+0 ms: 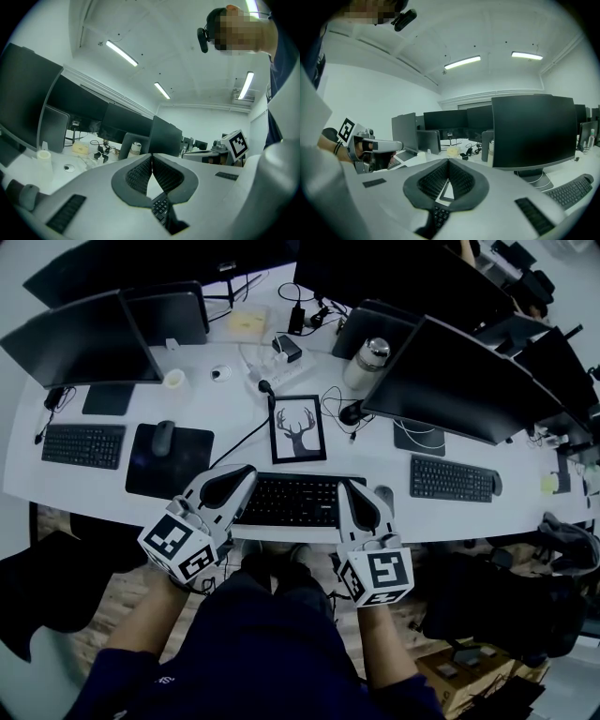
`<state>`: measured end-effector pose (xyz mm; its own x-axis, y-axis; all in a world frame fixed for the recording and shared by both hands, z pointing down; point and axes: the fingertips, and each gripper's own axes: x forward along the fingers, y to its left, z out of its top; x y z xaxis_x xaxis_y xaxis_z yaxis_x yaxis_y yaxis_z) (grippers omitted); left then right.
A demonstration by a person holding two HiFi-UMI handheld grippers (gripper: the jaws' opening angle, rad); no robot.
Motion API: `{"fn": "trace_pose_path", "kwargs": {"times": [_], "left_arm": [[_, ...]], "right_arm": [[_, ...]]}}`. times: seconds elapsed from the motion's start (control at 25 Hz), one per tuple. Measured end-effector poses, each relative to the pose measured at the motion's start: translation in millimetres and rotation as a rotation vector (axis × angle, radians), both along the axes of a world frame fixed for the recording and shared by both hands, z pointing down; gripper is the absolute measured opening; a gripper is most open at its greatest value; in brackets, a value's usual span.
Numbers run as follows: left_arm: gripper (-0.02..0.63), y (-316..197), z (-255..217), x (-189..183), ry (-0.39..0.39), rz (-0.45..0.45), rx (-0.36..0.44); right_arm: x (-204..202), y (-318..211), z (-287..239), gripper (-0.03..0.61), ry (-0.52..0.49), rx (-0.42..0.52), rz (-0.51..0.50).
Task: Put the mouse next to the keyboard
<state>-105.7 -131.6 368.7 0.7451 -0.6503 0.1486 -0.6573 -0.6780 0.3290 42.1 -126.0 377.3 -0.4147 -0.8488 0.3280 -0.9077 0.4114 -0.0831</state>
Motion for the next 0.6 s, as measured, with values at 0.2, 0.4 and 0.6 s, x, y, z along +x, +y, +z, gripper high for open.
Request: {"fn": "trace_pose_path", "kwargs": {"times": [0.2, 0.4, 0.6], "left_arm": [[0.031, -2.7, -1.3, 0.9, -0.001, -0.003, 0.006], [0.031, -4.1, -2.8, 2.4, -0.005, -0.004, 0.009], [0.031, -5.6, -0.8, 3.0, -0.008, -0.003, 0.007]], "right_arm": [[-1.7, -2.3, -0.5, 0.005, -0.003, 0.001, -0.014], [-3.7, -3.7, -3.7, 0.005, -0.006, 0.005, -0.033], [-4.6, -5.3, -2.6, 0.003, -0.009, 0.003, -0.050]]}}
